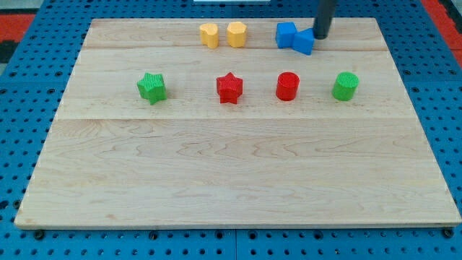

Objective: Slide blue triangle a bit left

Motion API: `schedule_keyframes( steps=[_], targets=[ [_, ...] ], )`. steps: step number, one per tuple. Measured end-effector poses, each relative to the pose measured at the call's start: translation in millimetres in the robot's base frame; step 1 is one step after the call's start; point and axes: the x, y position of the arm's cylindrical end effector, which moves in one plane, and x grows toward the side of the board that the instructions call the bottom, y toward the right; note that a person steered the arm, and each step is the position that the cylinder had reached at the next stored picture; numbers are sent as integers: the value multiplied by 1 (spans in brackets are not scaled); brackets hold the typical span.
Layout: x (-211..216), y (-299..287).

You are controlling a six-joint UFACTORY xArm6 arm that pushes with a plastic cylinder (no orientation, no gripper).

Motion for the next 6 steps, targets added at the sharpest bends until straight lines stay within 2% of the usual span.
schedule_keyframes(
  steps=[1, 2, 3, 4, 6],
  targets=[
    [0, 13],
    [23, 14],
    [34, -12],
    [35, -82],
    [33, -99]
  ],
)
